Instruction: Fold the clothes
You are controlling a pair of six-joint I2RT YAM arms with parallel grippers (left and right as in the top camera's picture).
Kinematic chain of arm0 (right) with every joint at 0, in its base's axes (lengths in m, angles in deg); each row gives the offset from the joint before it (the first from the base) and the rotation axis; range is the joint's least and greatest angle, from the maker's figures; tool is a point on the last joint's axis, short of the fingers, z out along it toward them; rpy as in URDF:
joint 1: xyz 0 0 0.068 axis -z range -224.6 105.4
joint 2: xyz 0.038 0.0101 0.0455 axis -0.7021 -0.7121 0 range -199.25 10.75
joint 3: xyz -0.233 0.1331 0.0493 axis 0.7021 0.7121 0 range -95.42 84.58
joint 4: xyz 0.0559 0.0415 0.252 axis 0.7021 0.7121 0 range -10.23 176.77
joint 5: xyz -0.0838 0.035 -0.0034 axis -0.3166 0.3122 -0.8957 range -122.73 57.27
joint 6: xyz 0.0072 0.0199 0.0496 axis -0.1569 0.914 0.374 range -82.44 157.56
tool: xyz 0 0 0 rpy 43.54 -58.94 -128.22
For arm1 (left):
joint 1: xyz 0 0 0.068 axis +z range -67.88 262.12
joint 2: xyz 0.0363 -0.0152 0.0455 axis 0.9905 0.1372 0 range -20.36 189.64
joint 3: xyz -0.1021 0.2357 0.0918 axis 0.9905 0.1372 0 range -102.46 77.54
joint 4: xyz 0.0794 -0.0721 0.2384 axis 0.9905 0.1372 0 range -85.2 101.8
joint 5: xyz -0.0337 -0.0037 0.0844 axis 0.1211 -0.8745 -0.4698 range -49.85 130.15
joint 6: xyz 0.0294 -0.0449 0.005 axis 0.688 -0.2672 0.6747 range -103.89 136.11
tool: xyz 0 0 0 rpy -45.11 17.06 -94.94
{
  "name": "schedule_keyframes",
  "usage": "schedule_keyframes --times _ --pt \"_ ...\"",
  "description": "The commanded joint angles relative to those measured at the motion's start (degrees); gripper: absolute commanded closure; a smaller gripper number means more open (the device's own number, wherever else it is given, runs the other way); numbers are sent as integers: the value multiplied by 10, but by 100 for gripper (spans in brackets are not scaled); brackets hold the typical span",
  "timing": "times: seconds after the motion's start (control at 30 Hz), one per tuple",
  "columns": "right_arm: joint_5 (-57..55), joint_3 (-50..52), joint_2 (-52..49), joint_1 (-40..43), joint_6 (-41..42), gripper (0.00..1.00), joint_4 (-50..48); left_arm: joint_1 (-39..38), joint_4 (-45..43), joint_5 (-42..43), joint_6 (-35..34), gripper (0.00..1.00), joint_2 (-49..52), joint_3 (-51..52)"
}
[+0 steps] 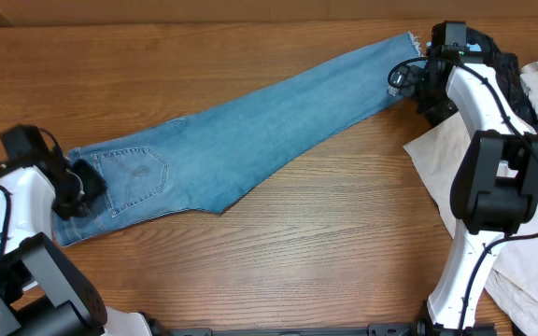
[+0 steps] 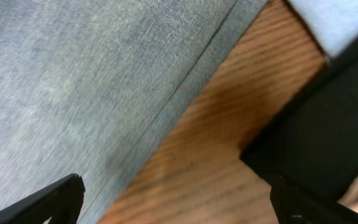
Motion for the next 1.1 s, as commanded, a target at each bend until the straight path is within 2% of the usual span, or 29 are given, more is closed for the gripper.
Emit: schedule_keyframes --times 0.0,0.1,0.2,0.27,0.3,0.47,0.57,0.67,0.7,0.73,0.83,0.93,1.0,1.07 --pt "-8 -16 78 1 0 0 10 -7 -37 38 2 64 5 66" --pt "-7 -16 102 1 0 0 24 -9 -76 21 0 67 5 110" --pt "-7 -16 121 1 0 0 42 -6 -98 -76 -39 68 5 127" --pt "-7 -16 132 1 0 0 57 1 -122 -150 -56 59 5 126" --pt "-7 -16 137 1 0 0 73 12 -159 -184 -56 63 5 123" --pt "22 -16 139 1 0 0 110 49 -244 -181 -52 66 5 82" --pt "38 -16 139 1 0 0 113 61 -242 -176 -27 66 5 28" --pt "38 -16 139 1 0 0 113 64 -196 -174 -16 63 5 -35" --pt "38 -16 138 1 -4 0 111 64 -148 -158 -14 49 5 -82" --pt "38 -14 138 1 -18 0 105 64 -109 -130 -15 41 5 -112" --pt "38 -2 136 1 -66 0 80 63 -26 -31 -15 28 5 -159" --pt "38 13 123 2 -89 0 53 59 30 95 -15 24 5 -170" --pt "38 20 109 3 -89 0 35 52 50 127 -15 24 5 -168" --pt "38 21 86 3 -91 0 18 41 66 122 -14 23 5 -167"
